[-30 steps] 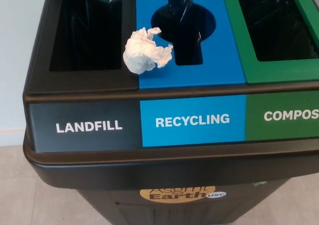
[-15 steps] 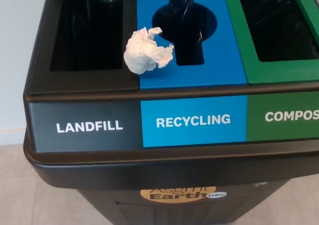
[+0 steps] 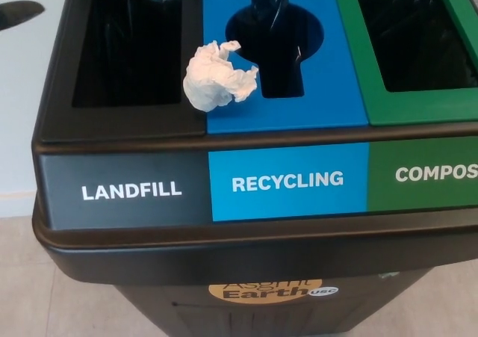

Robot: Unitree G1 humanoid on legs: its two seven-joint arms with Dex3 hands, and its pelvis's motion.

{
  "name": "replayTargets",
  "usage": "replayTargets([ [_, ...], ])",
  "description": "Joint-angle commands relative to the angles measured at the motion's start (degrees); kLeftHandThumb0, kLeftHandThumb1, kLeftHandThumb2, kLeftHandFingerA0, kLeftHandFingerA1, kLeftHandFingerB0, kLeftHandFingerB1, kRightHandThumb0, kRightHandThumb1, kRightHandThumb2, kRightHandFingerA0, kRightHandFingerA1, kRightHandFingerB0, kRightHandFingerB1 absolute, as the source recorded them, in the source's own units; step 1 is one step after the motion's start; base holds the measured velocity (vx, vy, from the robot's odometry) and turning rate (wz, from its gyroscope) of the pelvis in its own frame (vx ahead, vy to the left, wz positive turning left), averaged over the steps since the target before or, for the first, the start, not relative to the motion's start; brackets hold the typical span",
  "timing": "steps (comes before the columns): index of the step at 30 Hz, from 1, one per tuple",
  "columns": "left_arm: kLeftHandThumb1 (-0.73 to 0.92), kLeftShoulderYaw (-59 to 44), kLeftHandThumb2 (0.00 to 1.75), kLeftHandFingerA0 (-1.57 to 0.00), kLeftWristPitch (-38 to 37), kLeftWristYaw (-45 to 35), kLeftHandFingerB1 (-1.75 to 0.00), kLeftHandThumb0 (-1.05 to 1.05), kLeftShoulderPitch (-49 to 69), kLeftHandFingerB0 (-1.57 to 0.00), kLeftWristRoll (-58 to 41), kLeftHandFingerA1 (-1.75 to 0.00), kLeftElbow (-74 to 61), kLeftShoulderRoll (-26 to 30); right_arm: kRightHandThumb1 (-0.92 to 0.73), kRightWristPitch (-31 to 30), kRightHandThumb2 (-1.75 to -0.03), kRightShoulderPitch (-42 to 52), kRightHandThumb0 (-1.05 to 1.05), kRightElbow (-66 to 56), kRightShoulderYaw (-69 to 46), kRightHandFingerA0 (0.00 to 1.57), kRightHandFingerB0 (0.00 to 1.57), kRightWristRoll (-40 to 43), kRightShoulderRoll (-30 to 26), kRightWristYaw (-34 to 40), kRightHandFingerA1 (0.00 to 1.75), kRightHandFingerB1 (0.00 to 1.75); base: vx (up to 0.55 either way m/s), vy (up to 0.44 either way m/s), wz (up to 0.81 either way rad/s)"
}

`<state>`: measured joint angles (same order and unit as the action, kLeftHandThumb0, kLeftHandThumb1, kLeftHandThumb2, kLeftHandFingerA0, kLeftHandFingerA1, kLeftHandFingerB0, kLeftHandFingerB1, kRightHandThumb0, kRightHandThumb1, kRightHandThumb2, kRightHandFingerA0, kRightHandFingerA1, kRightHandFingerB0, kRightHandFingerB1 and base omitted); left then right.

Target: The robot walks towards the trash can and uses its left hand to grab the trash lying on trashcan and throw it inside

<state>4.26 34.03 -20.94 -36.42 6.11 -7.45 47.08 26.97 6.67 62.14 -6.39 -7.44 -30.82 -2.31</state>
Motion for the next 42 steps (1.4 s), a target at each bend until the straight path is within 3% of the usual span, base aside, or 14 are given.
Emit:
replayTargets([
  [1,0.44,3.34,0.81,-0.18,3.09,-3.47,-0.4,-0.77,-3.68,-0.13,2.05,-0.5,1.6,-0.86,-0.61,0.33,-0.58,0.23,-0.63,-0.3,0.43,0.16,0.25,-0.06,-0.15,-0.13,0.47,0.35,0.0,0.0,0.0],
  [6,0.44,3.52,0.81,-0.18,3.37,-3.76,-0.4,-0.77,-4.02,-0.13,2.29,-0.5,1.81,-0.94,-0.61,0.32,-0.58,0.24,-0.63,-0.3,0.65,0.16,0.25,0.11,-0.21,-0.07,0.47,0.35,0.0,0.0,0.0],
  [7,0.46,4.22,0.89,0.0,3.02,-4.56,-0.34,-0.79,-5.36,-0.05,1.43,-0.46,3.16,-2.33,-0.61,0.26,-0.58,0.29,-0.63,-0.4,0.67,0.16,0.25,0.12,-0.23,-0.04,0.47,0.35,0.0,0.0,0.0],
  [8,0.53,7.25,0.93,-0.05,2.09,-6.28,-0.18,-0.89,-9.42,-0.08,0.9,-0.2,6.64,-5.88,-0.6,0.02,-0.58,0.33,-0.57,-0.68,0.51,0.16,0.26,0.52,0.08,-0.23,0.48,0.35,0.0,0.0,0.0],
  [14,0.49,11.63,0.92,-0.03,1.87,-8.24,-0.17,-0.85,-14.92,-0.12,2.23,-0.2,11.17,-9.78,-0.6,-0.3,-0.58,0.36,-0.56,-1.41,0.57,0.17,0.26,0.47,0.28,0.0,0.48,0.35,0.0,0.0,0.03],
  [16,0.5,14.07,0.96,-0.03,2.91,-9.81,-0.03,-0.88,-16.76,-0.13,3.24,-0.18,12.25,-10.45,-0.6,-0.09,-0.58,0.83,-0.56,-1.78,0.43,0.17,0.27,0.67,0.23,-0.25,0.48,0.36,0.0,0.0,0.0],
  [17,0.49,15.54,0.97,-0.03,3.16,-10.54,0.0,-0.88,-17.82,-0.11,3.92,-0.2,13.23,-10.94,-0.48,0.07,-0.79,1.11,-0.62,-2.0,0.4,0.13,0.19,0.77,0.2,-0.51,0.53,0.46,0.0,0.0,0.0],
  [21,0.49,17.29,0.97,-0.03,3.23,-11.33,0.0,-0.88,-19.24,-0.11,4.68,-0.2,14.86,-11.52,-0.48,0.13,-0.79,1.48,-0.62,-2.46,0.4,0.13,0.19,0.83,0.12,-0.82,0.53,0.46,0.0,0.0,0.0],
  [22,0.47,17.79,0.93,-0.02,4.88,-11.54,0.0,-0.84,-20.16,-0.11,4.17,-0.18,15.51,-13.18,-0.61,0.25,-0.58,1.39,-0.6,-2.08,0.91,0.16,0.23,0.03,-0.01,-0.15,0.47,0.34,0.0,0.0,0.0],
  [26,0.47,18.48,0.93,-0.02,7.52,-12.14,0.0,-0.84,-21.72,-0.11,3.77,-0.18,16.74,-15.91,-0.61,0.46,-0.58,1.24,-0.6,-1.47,1.77,0.16,0.23,-1.12,-0.23,0.9,0.47,0.34,0.0,0.0,0.0],
  [29,0.45,20.1,0.85,-0.1,11.69,-12.31,-0.12,-0.88,-21.15,-0.07,3.73,-0.52,16.02,-19.39,-0.61,0.57,-0.59,1.09,-0.61,-1.16,1.99,0.16,0.24,-1.26,-0.1,1.04,0.47,0.35,0.0,0.0,0.0],
  [35,0.44,21.37,0.89,-0.19,12.63,-13.57,-0.08,-0.86,-21.08,-0.06,4.36,-0.57,16.97,-20.26,-0.62,0.65,-0.59,1.06,-0.62,-1.52,2.3,0.16,0.23,-1.65,-0.36,1.02,0.47,0.35,0.0,0.0,0.0],
  [41,0.44,23.4,0.94,-0.11,12.72,-15.42,-0.09,-0.78,-21.69,0.0,5.31,-0.56,17.41,-19.57,-0.61,0.37,-0.59,0.59,-0.59,-0.7,2.41,0.16,0.24,-1.79,-0.53,1.08,0.46,0.35,0.0,0.0,0.0],
  [42,0.5,23.94,0.95,-0.04,12.61,-15.92,0.0,-0.88,-21.9,-0.05,5.54,-0.35,17.71,-19.41,-0.61,0.46,-0.59,0.68,-0.59,-0.68,2.3,0.18,0.25,-1.62,-0.54,1.03,0.46,0.35,0.0,0.0,0.0],
])
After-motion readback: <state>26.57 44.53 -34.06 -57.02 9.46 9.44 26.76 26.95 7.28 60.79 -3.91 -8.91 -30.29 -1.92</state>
